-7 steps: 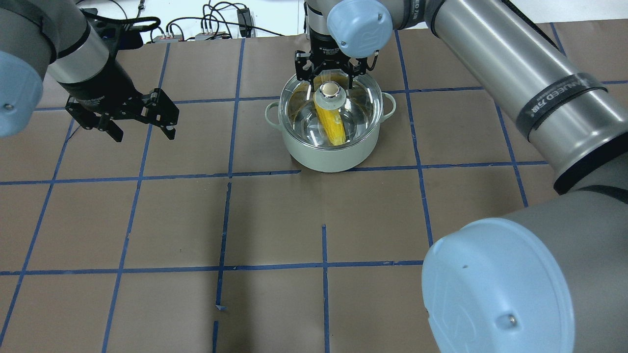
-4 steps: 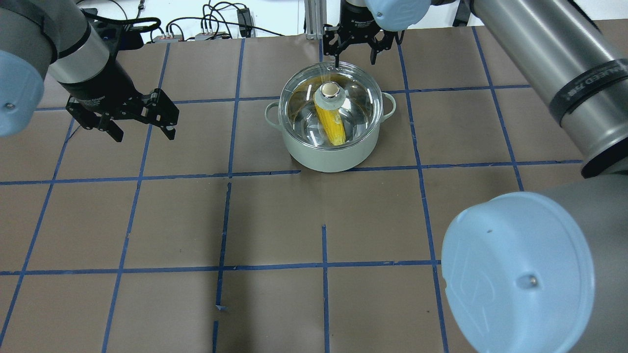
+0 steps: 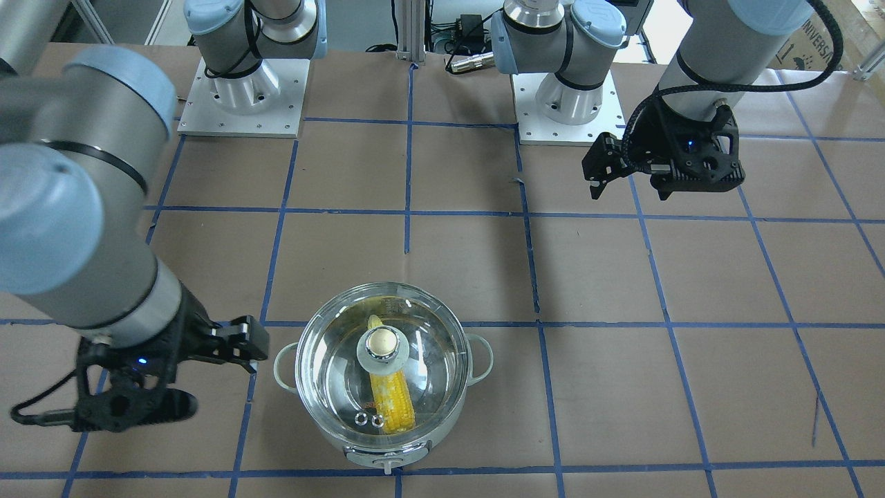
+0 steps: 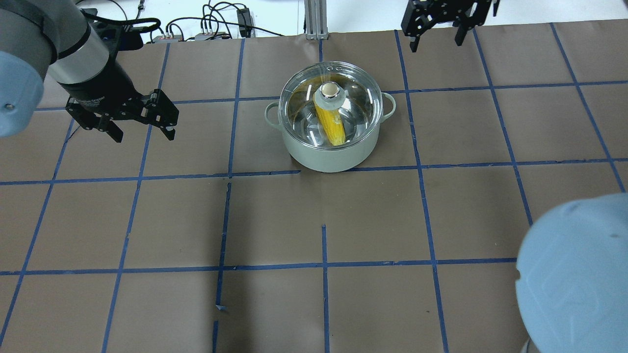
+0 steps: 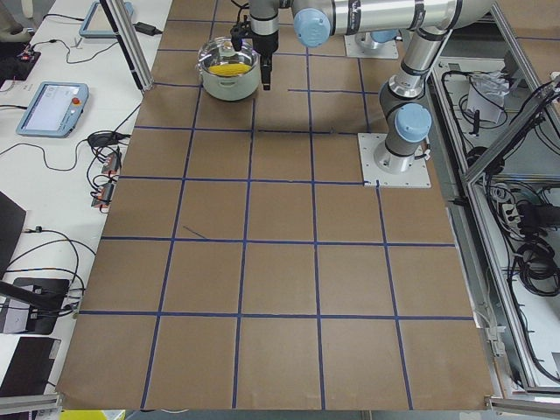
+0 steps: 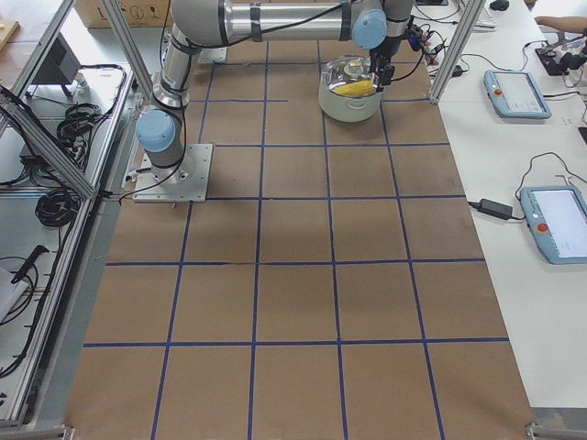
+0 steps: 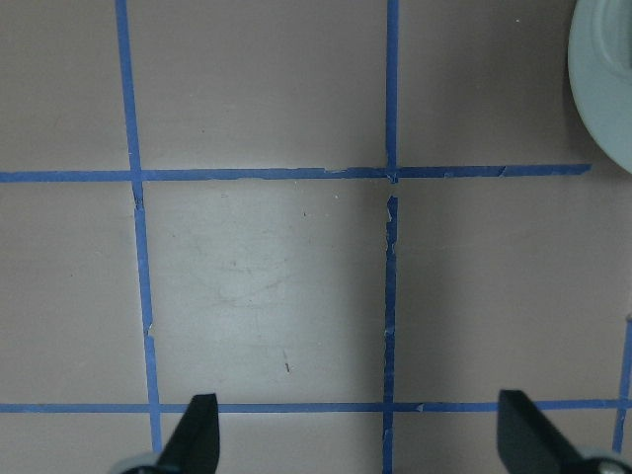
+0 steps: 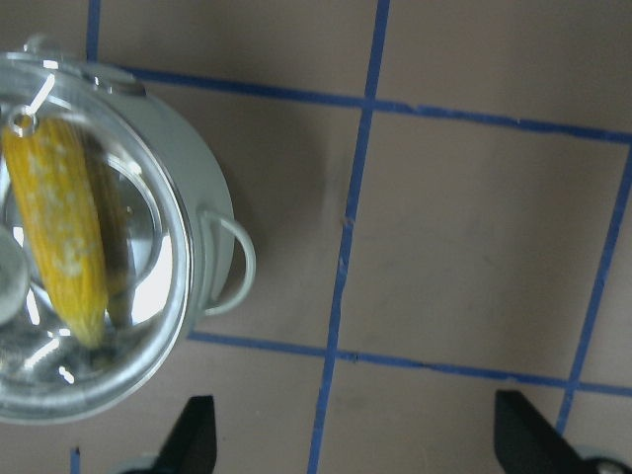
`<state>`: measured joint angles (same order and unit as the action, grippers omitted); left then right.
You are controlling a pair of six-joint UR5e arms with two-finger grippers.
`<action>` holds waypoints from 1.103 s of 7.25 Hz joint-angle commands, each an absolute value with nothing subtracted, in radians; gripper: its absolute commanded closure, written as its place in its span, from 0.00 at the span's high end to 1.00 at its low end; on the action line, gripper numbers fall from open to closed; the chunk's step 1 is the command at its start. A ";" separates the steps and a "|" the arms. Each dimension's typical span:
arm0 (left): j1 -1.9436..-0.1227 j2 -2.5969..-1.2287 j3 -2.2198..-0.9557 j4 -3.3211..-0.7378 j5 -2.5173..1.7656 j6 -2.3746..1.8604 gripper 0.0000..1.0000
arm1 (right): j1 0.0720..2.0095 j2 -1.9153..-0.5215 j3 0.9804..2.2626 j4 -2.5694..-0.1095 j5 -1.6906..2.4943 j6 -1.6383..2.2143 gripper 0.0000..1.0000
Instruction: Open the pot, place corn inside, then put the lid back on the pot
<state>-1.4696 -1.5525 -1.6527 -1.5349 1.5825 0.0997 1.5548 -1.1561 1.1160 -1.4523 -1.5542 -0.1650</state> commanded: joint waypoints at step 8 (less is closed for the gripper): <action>-1.470 -1.549 -1.652 -1.536 1.583 0.100 1.00 | 1.555 -1.463 1.447 -1.539 -1.532 -0.160 1.00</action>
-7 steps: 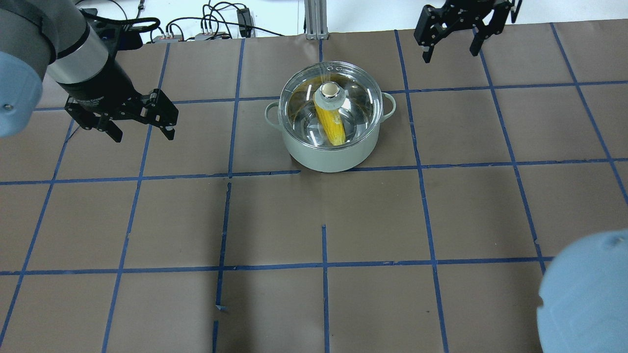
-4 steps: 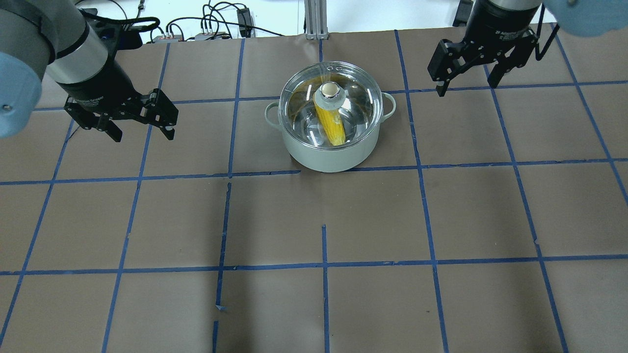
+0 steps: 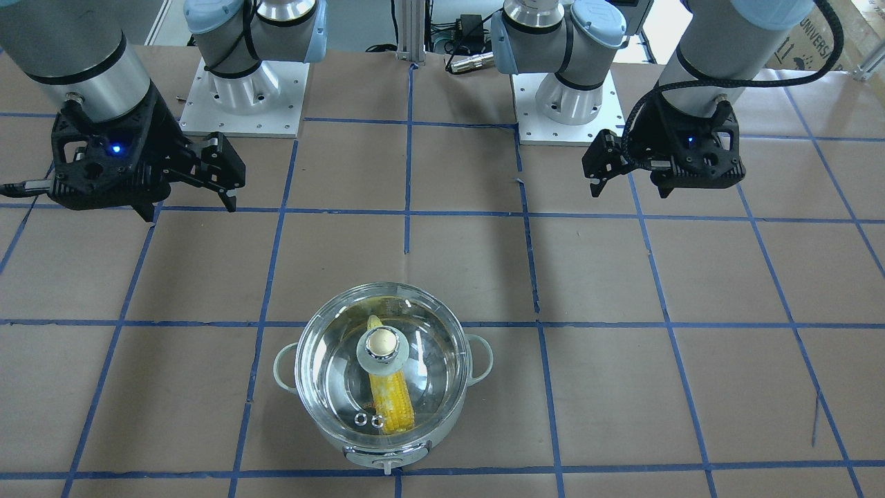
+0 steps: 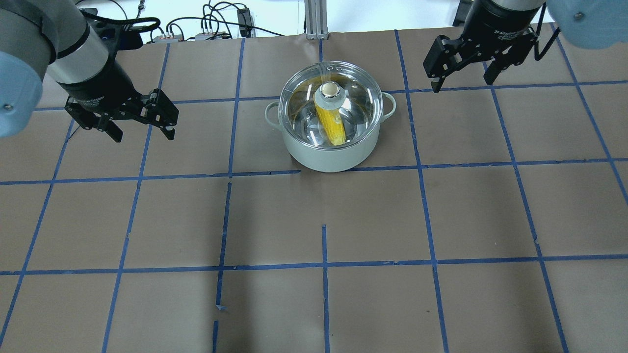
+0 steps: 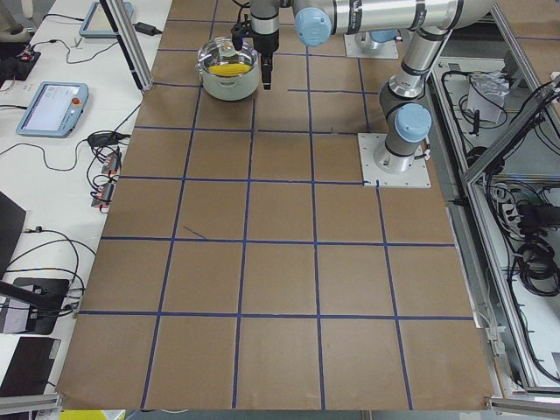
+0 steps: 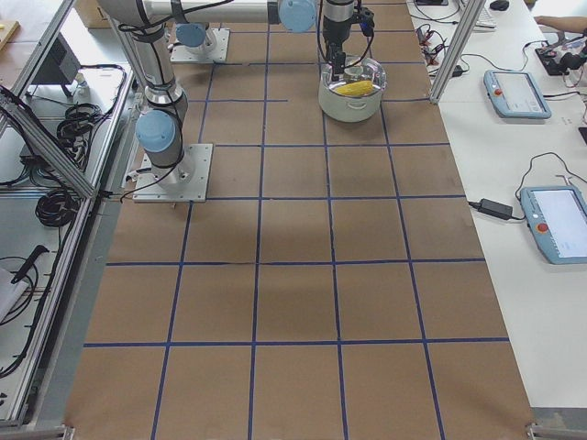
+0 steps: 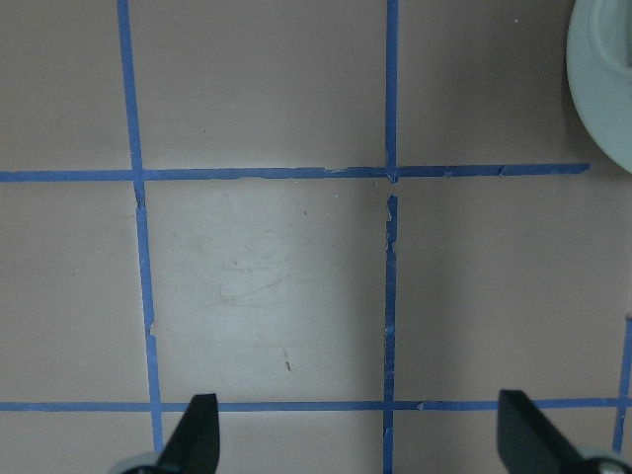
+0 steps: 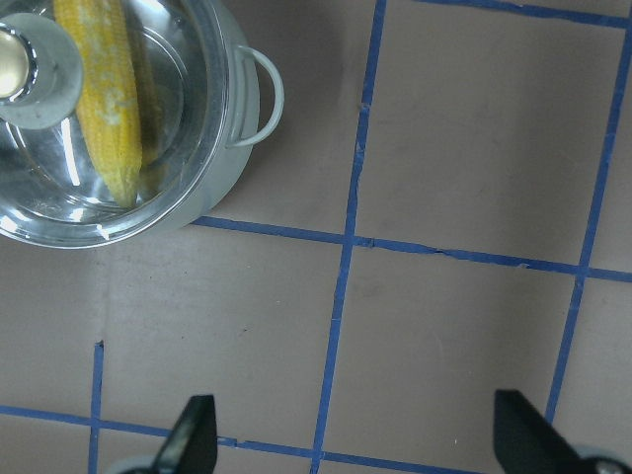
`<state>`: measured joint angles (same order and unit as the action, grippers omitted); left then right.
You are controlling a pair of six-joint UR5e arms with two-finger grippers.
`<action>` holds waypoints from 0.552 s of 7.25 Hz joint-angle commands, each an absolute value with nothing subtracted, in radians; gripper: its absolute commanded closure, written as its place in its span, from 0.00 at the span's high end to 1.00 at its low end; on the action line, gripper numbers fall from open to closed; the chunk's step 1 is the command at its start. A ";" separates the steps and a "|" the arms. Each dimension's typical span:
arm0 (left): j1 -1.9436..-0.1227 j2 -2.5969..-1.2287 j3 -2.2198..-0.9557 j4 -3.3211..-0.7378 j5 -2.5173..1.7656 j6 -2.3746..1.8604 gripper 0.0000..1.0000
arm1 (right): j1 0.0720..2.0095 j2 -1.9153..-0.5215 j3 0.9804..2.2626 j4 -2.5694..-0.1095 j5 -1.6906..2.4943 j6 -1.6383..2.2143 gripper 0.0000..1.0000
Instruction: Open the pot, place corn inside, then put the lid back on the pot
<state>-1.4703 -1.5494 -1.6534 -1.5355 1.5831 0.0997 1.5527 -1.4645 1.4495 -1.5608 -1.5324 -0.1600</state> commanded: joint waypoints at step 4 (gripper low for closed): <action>-1.470 -1.551 -1.652 -1.535 1.583 0.101 1.00 | 1.555 -1.460 1.448 -1.543 -1.531 -0.160 1.00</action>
